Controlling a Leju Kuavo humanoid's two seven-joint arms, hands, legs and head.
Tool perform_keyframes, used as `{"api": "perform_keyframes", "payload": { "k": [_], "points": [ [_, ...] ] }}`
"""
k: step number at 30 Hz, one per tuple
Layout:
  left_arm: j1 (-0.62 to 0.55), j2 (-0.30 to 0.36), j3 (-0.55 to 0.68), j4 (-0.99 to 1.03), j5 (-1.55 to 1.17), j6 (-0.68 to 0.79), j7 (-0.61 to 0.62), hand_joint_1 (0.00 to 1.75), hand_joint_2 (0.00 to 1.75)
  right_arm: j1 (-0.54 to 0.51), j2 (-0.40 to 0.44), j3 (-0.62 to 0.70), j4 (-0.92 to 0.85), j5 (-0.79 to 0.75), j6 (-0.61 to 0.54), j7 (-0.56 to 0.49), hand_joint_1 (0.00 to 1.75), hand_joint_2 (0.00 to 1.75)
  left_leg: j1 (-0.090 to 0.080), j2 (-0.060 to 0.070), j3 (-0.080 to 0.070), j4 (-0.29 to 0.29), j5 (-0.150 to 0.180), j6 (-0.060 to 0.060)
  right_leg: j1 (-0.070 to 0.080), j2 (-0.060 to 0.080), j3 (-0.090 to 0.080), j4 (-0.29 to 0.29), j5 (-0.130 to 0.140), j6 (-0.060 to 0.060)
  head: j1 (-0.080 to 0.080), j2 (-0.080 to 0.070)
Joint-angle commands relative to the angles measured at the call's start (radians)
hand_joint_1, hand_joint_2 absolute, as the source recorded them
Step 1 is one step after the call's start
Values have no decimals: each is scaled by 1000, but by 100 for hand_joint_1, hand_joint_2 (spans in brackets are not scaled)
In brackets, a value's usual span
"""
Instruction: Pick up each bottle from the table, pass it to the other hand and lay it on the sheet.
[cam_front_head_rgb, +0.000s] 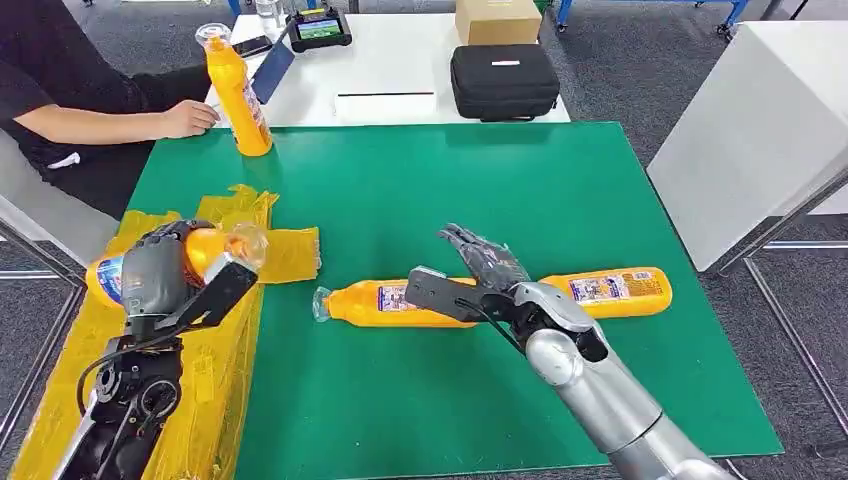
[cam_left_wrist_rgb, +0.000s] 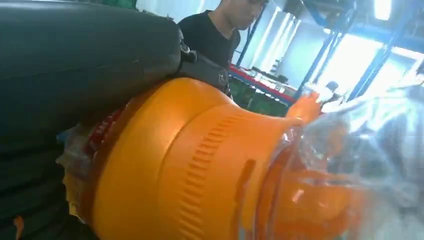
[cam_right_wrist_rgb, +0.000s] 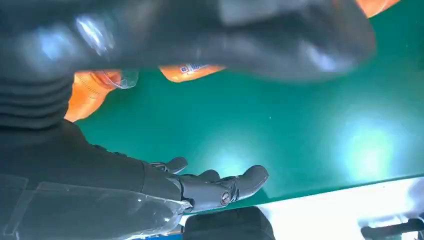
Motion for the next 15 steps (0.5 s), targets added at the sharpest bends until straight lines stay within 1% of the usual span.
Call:
{"api": "perform_keyframes", "payload": {
  "k": [1, 3, 5, 6, 7, 8, 9, 10, 12, 13, 14, 15],
  "points": [
    [-39, 15, -28, 133, -72, -150, 50, 175, 175, -36, -14, 28, 48, -14, 38, -1, 0, 0, 1, 1, 5, 0, -1, -3, 0, 2, 5, 0, -1, -2, 0, 0],
    [-49, 10, -35, 167, -56, -198, 50, 175, 175, -39, -12, 40, 61, -11, 54, -1, 0, 0, 0, 0, 2, -1, 0, -1, 0, 1, 2, -1, 0, -1, 0, 0],
    [-52, 8, -37, 177, -45, -216, 47, 175, 175, -42, -12, 45, 65, -10, 61, 0, 0, 0, 0, 0, 5, -1, -1, -2, 0, 1, 4, -1, -1, -2, 0, 0],
    [-63, 2, -41, 205, -27, -241, 41, 175, 175, -46, -11, 57, 77, -7, 74, 0, 0, 0, 0, 0, 3, -1, 0, -2, 0, 1, 3, -1, -1, -1, 0, 0],
    [-75, 4, -51, 225, -39, -286, 62, 101, 175, -51, -12, 69, 88, 1, 87, 5, 0, 175, 1, 0, 5, -1, -1, -3, 1, 1, 5, -1, -1, -2, 0, 0],
    [-78, 0, -51, 226, -36, -287, 63, 0, 175, -54, -14, 79, 92, 10, 94, 11, 0, 175, 0, 0, 4, -1, 0, -2, 0, 1, 4, -1, -1, -2, 0, 0],
    [-84, -8, -52, 242, -9, -323, 59, 0, 0, -54, -14, 92, 100, 18, 111, 17, 0, 175, 0, -1, 3, -1, 0, -2, 0, 0, 3, -1, -1, -1, 0, 0],
    [-92, -11, -57, 257, -2, -344, 64, 0, 0, -54, -16, 107, 110, 31, 123, 22, 0, 175, 0, 0, 2, -1, 0, -1, 0, 0, 2, -1, 0, -1, 0, 0],
    [-98, -12, -62, 268, 1, -362, 73, 0, 0, -48, -13, 120, 121, 40, 134, 23, 0, 175, 1, -1, 6, -1, -1, -3, 0, 1, 6, -1, -2, -2, 0, 0],
    [-98, -12, -62, 268, 2, -362, 73, 0, 0, -46, -13, 121, 122, 40, 134, 23, 0, 175, 1, -1, 2, -1, 0, -1, 1, 0, 3, -1, 0, -1, 0, 0],
    [-98, -12, -62, 268, 2, -362, 73, 0, 0, -46, -13, 121, 122, 40, 134, 23, 0, 175, 1, -1, 4, -1, -1, -2, 0, 0, 5, -1, -1, -1, 0, 0],
    [-98, -12, -62, 268, 2, -362, 73, 0, 0, -46, -13, 121, 122, 40, 134, 23, 0, 175, 1, -1, 3, -1, 0, -2, 0, 0, 4, -1, -1, -1, 0, 0]
  ]
}}
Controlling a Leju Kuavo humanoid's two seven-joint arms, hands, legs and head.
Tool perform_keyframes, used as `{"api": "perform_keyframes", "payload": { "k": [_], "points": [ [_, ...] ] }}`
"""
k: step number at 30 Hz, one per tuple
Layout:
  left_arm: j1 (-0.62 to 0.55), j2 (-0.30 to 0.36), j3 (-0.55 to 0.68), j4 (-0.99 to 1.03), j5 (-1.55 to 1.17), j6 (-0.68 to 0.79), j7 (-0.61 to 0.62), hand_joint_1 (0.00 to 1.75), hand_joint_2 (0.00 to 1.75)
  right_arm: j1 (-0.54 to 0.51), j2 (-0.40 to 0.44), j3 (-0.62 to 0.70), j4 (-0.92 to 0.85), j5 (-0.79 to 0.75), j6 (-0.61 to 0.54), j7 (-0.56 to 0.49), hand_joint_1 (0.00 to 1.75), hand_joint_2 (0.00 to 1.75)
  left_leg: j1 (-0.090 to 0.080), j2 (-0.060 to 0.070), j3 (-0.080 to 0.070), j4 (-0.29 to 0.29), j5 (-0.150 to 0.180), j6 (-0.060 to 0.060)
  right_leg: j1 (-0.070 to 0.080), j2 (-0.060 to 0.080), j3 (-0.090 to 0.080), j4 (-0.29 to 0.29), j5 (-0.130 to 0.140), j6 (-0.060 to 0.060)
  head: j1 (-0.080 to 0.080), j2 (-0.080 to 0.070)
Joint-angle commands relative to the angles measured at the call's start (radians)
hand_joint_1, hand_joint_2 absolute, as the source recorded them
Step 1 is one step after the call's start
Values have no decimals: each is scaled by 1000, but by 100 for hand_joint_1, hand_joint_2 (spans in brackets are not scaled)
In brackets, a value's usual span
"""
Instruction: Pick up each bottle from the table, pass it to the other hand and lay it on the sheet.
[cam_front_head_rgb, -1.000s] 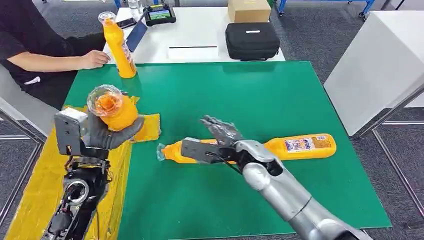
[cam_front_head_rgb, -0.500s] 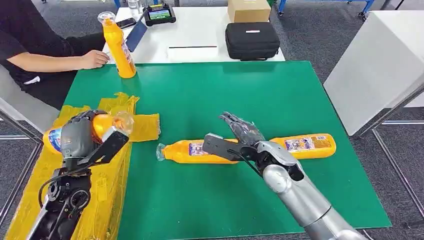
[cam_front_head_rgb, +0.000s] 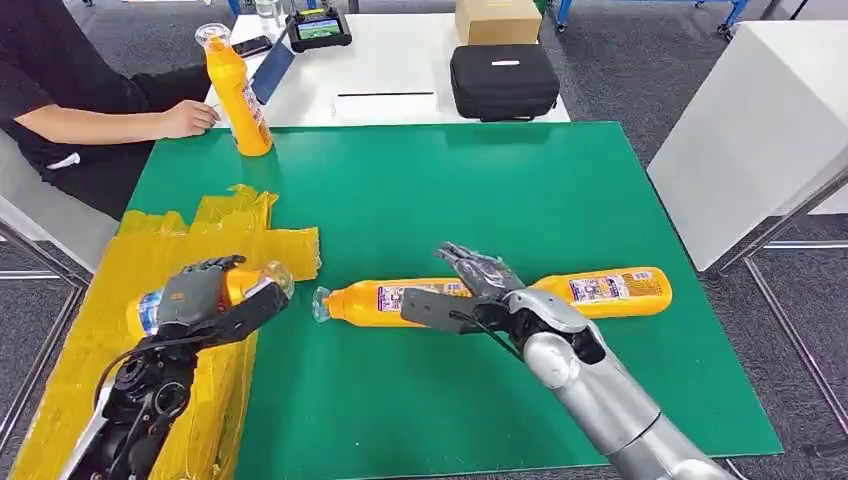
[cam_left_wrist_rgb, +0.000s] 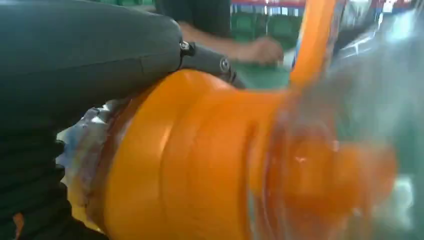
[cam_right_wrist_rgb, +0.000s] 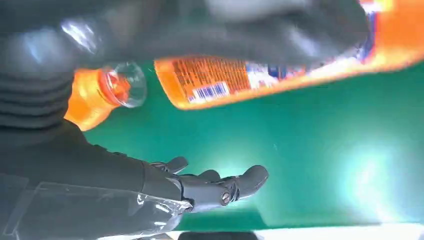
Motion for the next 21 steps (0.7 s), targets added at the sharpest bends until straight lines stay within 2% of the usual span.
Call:
{"api": "perform_keyframes", "payload": {
  "k": [1, 4, 9, 12, 13, 14, 15, 21],
  "points": [
    [-75, -13, -44, 134, 26, -45, 14, 0, 0, -49, -11, 105, 105, 33, 31, 12, 0, 175, 0, -1, 5, -1, -1, -2, 0, 1, 5, -1, -1, -2, 0, 0],
    [-75, -9, -45, 131, 45, -58, 10, 0, 0, -75, -14, 184, 142, 126, 56, 23, 0, 175, 0, 0, 4, 0, -1, -2, 0, 2, 4, -1, -1, -2, 0, 0],
    [-77, -8, -47, 133, 45, -59, 10, 0, 0, -76, -9, 186, 155, 131, 54, 22, 0, 175, 1, 1, 6, -1, -1, -3, 0, 2, 6, -1, -2, -2, 0, 0],
    [-90, -8, -63, 146, 56, -66, 2, 0, 0, -102, -5, 219, 206, 167, 66, 9, 0, 175, 1, 0, 8, 0, -2, -5, 1, 2, 9, 0, -3, -3, 0, 0],
    [-97, -10, -68, 151, 69, -69, -3, 0, 0, -113, 1, 228, 231, 177, 64, 3, 0, 175, 0, 0, 2, -1, 0, -1, 0, 1, 2, -1, 0, -1, 0, 0],
    [-102, -8, -74, 154, 73, -71, -5, 0, 0, -122, 6, 235, 251, 185, 63, -1, 0, 175, 1, 0, 6, 0, -2, -3, 1, 2, 7, 0, -2, -2, 0, 0],
    [-107, -8, -76, 156, 82, -73, -9, 0, 0, -135, 16, 241, 279, 197, 61, -1, 0, 175, 0, 0, 2, 0, 0, -2, 0, 1, 2, -1, 0, -1, 0, 0],
    [-119, -6, -90, 153, 160, -75, -36, 0, 0, -175, 51, 256, 398, 238, 28, -30, 0, 175, 1, 1, 5, 0, -1, -3, 0, 3, 5, 0, -1, -2, 0, 0]
  ]
}}
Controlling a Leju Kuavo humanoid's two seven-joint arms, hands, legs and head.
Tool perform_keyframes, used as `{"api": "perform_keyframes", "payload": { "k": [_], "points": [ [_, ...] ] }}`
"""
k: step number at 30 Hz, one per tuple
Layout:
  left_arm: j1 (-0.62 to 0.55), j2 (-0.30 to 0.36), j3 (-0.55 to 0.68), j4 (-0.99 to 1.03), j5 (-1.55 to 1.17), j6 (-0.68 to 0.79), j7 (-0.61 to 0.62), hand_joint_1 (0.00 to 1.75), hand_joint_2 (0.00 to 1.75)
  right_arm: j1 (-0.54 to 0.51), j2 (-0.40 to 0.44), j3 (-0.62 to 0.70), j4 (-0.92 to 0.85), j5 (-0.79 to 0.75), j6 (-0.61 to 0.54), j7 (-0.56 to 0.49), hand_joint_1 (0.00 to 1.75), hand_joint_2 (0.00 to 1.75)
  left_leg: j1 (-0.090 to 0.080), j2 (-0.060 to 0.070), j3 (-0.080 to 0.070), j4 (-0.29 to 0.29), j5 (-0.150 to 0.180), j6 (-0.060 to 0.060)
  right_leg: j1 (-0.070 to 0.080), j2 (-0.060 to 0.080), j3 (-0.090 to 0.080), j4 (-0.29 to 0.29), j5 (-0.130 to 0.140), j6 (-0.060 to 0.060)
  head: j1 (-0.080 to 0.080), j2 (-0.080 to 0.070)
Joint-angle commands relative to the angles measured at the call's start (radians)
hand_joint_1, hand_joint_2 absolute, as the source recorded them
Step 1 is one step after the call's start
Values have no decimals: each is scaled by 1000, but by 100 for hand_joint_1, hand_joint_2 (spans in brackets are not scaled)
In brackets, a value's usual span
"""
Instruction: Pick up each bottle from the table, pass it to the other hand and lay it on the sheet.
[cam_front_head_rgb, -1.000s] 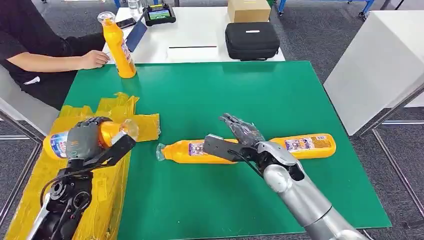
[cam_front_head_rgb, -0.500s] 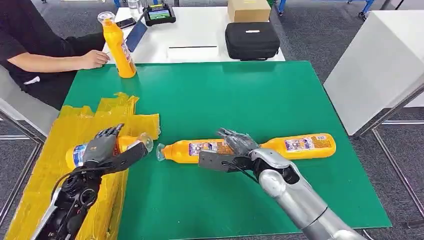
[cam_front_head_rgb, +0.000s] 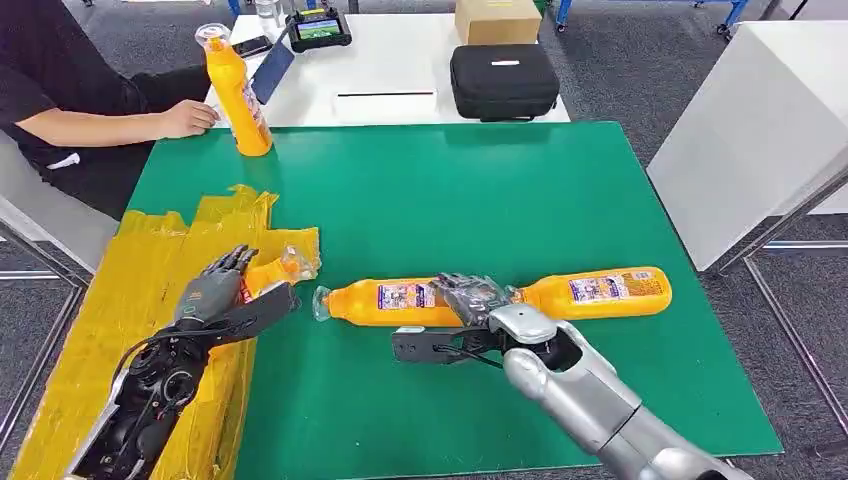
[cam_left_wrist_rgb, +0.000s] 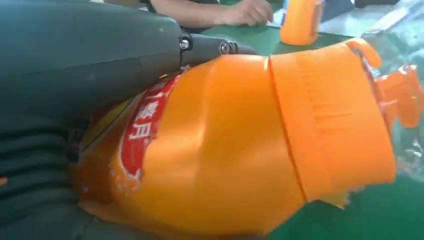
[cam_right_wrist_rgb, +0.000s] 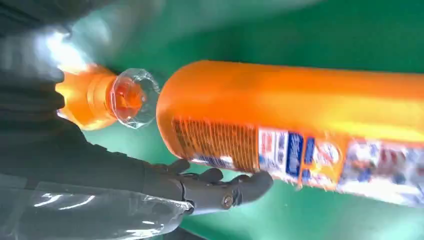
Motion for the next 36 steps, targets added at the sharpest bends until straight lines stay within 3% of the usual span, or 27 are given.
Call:
{"api": "perform_keyframes", "payload": {
  "k": [1, 9, 26, 36],
  "points": [
    [-74, -3, -61, 67, 102, -12, -36, 0, 0, -119, 52, 103, 270, 54, -20, -40, 0, 175, 1, 0, 4, 0, -1, -2, 0, 1, 4, 0, -1, -2, 0, 0],
    [-90, 13, -106, 22, 235, 0, -71, 0, 0, -137, 93, 120, 430, 100, -60, -73, 0, 175, 1, -1, 6, -1, -1, -3, 1, 0, 7, -1, -2, -2, 0, 0],
    [-94, -2, -96, -9, 386, 63, -104, 0, 0, -116, 86, 120, 528, 108, -12, -129, 0, 175, 1, -2, 4, 0, 0, -2, 1, -2, 5, -1, -1, -1, 0, 0],
    [-101, -2, -105, -18, 412, 68, -110, 0, 0, -107, 87, 134, 555, 114, 1, -144, 0, 175, 2, -4, 11, -1, 0, -3, 1, -2, 12, -3, -1, -3, 0, 0]
  ]
}}
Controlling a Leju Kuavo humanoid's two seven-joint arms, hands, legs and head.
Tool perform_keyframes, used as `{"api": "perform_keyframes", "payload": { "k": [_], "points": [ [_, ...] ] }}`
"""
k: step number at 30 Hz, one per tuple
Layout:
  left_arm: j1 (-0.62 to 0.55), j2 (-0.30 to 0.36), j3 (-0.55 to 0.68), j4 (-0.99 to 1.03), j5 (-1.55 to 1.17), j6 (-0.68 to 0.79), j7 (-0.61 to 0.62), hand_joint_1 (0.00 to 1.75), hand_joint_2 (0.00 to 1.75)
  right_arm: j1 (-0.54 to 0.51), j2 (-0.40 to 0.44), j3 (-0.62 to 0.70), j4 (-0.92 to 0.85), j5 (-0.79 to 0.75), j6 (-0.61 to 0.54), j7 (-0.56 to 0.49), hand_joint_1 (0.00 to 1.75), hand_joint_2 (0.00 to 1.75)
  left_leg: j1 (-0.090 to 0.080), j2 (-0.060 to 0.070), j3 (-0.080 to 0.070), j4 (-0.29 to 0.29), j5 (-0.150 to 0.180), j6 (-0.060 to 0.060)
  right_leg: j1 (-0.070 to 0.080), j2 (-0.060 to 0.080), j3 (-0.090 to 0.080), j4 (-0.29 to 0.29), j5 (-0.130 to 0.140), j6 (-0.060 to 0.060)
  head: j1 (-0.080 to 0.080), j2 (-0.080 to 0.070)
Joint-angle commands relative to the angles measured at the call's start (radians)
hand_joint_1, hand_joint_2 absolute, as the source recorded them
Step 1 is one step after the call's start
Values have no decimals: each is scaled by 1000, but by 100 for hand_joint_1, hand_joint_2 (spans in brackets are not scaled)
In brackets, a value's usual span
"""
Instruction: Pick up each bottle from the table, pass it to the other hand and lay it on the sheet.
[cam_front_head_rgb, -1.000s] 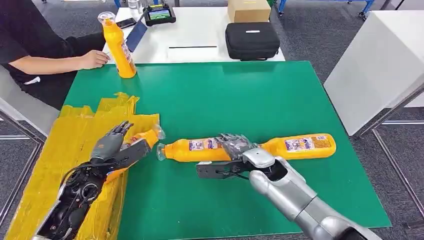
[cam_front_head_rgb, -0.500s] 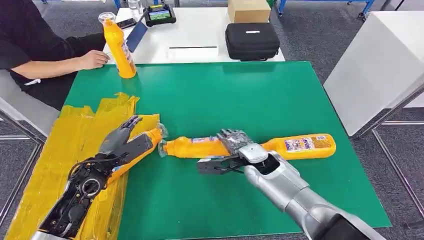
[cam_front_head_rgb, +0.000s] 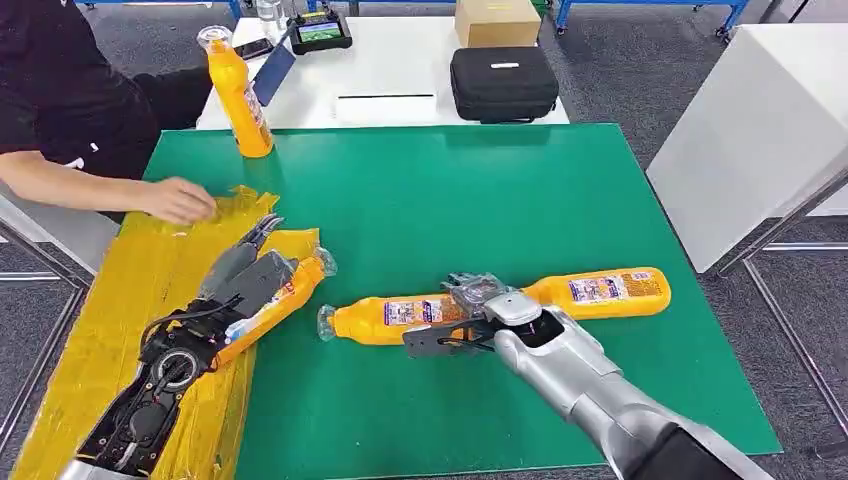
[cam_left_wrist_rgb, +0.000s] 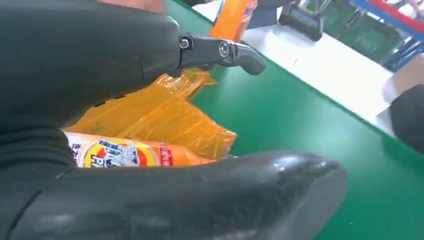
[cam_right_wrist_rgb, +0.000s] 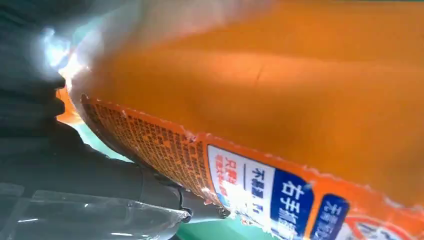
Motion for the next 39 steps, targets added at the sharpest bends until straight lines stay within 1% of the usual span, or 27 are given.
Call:
{"api": "perform_keyframes", "payload": {
  "k": [1, 2, 3, 4, 7, 8, 10, 13, 16, 18, 19, 21, 24, 26, 28, 30, 31, 32, 35, 36, 37, 38, 39],
  "points": [
    [-41, -2, -30, 21, 7, 0, 0, 0, 0, 28, -2, 56, 111, 1, 25, -6, 0, 175, 1, -3, 4, -1, 0, -3, 1, -2, 6, -2, -1, -2, 0, 0],
    [-44, -1, -34, 23, 28, 5, -9, 0, 0, 28, -1, 62, 122, 2, 47, -15, 5, 175, 1, -3, 4, -1, 0, -2, 1, -2, 5, -2, 0, -1, 0, 0],
    [-48, 1, -40, 24, 38, 7, -11, 0, 0, 32, -2, 70, 131, 5, 62, -24, 147, 175, 2, -3, 5, -1, 0, -3, 1, -2, 6, -2, 0, -2, 0, 0],
    [-51, 2, -44, 24, 46, 9, -13, 0, 0, 39, -3, 72, 139, 4, 69, -29, 175, 175, 1, -3, 5, -1, 0, -2, 1, -2, 5, -2, 0, -1, 0, 0],
    [-52, 8, -53, 19, 64, 22, -12, 0, 0, 53, -2, 59, 150, -5, 51, -34, 175, 175, 2, -5, 8, -2, 1, -3, 1, -3, 5, -3, 0, -2, 0, 0],
    [-48, 8, -51, 13, 70, 28, -10, 0, 0, 55, -5, 49, 143, -10, 38, -34, 175, 175, 2, -3, 9, -1, 0, -2, 1, -2, 1, -2, -1, -2, 0, 0],
    [-34, 11, -42, 0, 84, 39, -4, 0, 0, 58, -16, 18, 110, -28, 10, -32, 175, 175, 1, -4, 8, -2, 0, -3, 1, -3, 1, -3, 0, -2, 0, 0],
    [-4, 12, -9, -26, 172, 32, -4, 0, 0, 65, -42, -46, 19, -70, -23, -28, 175, 175, 1, -4, 9, -2, 0, -3, 1, -2, 2, -3, -1, -2, 0, 0],
    [28, 12, 32, -57, 249, 47, -20, 0, 0, 84, -77, -114, -125, -110, -54, -11, 175, 175, 1, -1, 9, -1, 0, -3, 1, 0, 3, -3, 0, -2, 0, 0],
    [45, -2, 66, -75, 314, 55, -28, 0, 0, 101, -101, -172, -239, -160, -99, -6, 175, 175, 1, -1, 8, 0, -1, -3, 1, 1, 4, -1, -1, -2, 0, 0],
    [50, -4, 75, -81, 342, 54, -28, 0, 0, 110, -110, -196, -286, -184, -105, -3, 175, 175, 0, -1, 7, 0, -1, -2, 0, 1, 8, -1, -1, -1, 0, 0],
    [66, -19, 106, -96, 468, 43, -14, 0, 0, 152, -121, -275, -426, -270, -148, -8, 175, 175, 0, -1, 6, 1, -1, -2, 0, 1, 7, 0, -1, -1, 0, 0],
    [82, -15, 115, -104, 650, 15, -27, 0, 0, 186, -134, -322, -577, -348, -202, -35, 175, 175, 0, -1, 2, 2, -2, -2, 0, 1, 5, 2, -2, -1, 0, 0],
    [82, -11, 109, -103, 656, 17, -29, 0, 0, 189, -140, -321, -606, -354, -201, -27, 175, 175, 0, 1, 0, 1, -1, -2, 0, 2, 2, 1, 0, 0, 0, 0],
    [81, -11, 107, -103, 657, 17, -29, 0, 0, 191, -142, -319, -605, -353, -201, -28, 175, 175, 0, 0, -1, 0, 0, -1, 0, 0, 1, 1, 0, 0, 0, 0],
    [77, -16, 104, -102, 678, 18, -32, 0, 0, 205, -137, -336, -621, -382, -231, -52, 175, 175, 0, -2, 1, 0, -2, -3, 0, 0, 3, 1, -2, -1, 0, 0],
    [76, -19, 104, -103, 693, 14, -32, 0, 0, 209, -140, -338, -632, -385, -244, -59, 175, 175, 0, -1, -1, 0, 0, -1, 1, 0, 1, 0, 0, 0, 0, 0],
    [78, -25, 106, -105, 738, 3, -30, 0, 0, 221, -143, -345, -662, -401, -262, -69, 175, 175, 0, -1, 0, 1, -1, -2, 1, 0, 2, 1, -1, -1, 0, 0],
    [100, -35, 115, -128, 833, -7, -40, 0, 0, 269, -142, -362, -746, -432, -330, -122, 175, 175, 0, -1, -3, 0, 0, -1, 0, 0, -2, 0, 0, 0, 0, 0],
    [107, -34, 113, -137, 868, -12, -40, 0, 0, 282, -145, -354, -771, -437, -340, -130, 175, 175, 0, -1, -4, 0, 0, -1, 0, 0, -2, 0, 0, 0, 0, 0],
    [107, -34, 113, -137, 868, -12, -40, 0, 0, 282, -145, -354, -771, -437, -340, -130, 175, 175, 0, -1, 0, 1, -2, -3, 0, 1, 2, 1, -2, -1, 0, 0],
    [109, -32, 110, -140, 871, -11, -41, 0, 0, 287, -145, -350, -780, -437, -343, -129, 175, 175, 0, -1, -3, 0, -1, -2, 0, 1, -1, 0, 0, 0, 0, 0],
    [110, -34, 111, -139, 925, -14, -35, 0, 175, 291, -144, -346, -789, -447, -363, -144, 175, 175, 0, 0, -1, 0, -1, -2, 0, 1, 1, 0, -1, -1, 0, 0]
  ]
}}
